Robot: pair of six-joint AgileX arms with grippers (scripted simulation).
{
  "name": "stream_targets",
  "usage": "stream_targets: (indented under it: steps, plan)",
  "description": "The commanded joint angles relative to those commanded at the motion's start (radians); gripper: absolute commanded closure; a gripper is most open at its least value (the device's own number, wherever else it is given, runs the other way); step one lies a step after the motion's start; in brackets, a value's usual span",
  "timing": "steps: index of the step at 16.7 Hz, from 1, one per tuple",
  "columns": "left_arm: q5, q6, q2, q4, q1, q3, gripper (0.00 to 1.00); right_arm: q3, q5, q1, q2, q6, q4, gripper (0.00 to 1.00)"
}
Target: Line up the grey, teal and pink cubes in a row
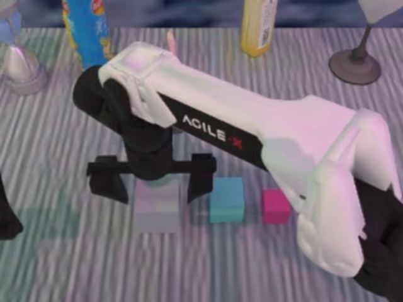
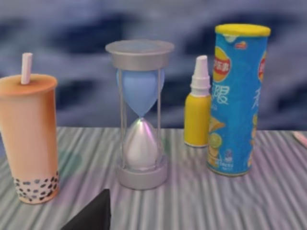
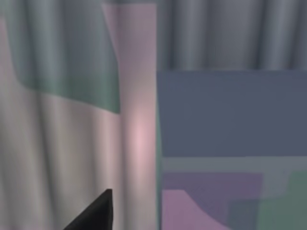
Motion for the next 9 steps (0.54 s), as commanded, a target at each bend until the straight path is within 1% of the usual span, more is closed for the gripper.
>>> stream_targets:
  steps: [5,7,9]
  plan:
    - [0.0,0.0,0.0,0.0,0.0,0.0,0.0,0.294,0.0,0.003,0.064,-0.001,-0.202,0.0]
    - [0.0,0.0,0.0,0.0,0.0,0.0,0.0,0.351,0.0,0.004,0.077,-0.003,-0.253,0.0]
    - [0.0,0.0,0.0,0.0,0.0,0.0,0.0,0.366,0.001,0.004,0.08,-0.003,-0.267,0.0]
